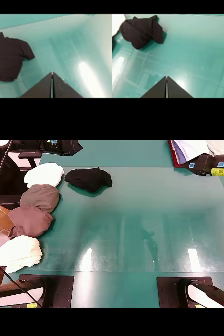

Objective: Fold the shirts.

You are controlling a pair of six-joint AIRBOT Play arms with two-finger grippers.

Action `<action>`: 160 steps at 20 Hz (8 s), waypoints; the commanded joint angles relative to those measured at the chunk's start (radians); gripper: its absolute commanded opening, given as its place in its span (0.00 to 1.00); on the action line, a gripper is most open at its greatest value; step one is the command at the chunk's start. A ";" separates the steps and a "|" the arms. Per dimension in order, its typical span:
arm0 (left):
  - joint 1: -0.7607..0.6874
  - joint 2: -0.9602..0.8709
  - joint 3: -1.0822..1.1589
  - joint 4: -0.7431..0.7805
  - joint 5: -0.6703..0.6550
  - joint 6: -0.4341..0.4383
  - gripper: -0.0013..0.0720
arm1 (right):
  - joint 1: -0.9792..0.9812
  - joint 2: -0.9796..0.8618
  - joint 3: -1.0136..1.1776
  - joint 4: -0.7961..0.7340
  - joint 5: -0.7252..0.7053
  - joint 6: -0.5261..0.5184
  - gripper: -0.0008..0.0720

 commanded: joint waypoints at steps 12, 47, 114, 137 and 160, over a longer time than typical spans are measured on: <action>0.000 -0.004 0.000 0.000 0.001 -0.002 0.05 | 0.000 -0.006 -0.001 0.002 0.000 0.000 0.04; 0.059 -0.357 0.171 0.060 0.283 -0.010 0.05 | 0.000 0.053 0.080 -0.001 -0.051 0.000 0.03; 0.281 0.067 -0.716 0.192 -0.059 0.042 0.85 | -0.019 0.118 -0.562 -0.031 0.175 0.138 0.49; 0.287 0.003 -0.609 -0.023 -0.136 0.130 0.05 | 0.364 -0.163 -0.711 0.032 -0.089 0.135 0.65; 0.287 0.583 0.281 -0.078 -0.069 0.034 0.05 | -0.028 0.347 0.346 -0.559 0.204 0.180 0.03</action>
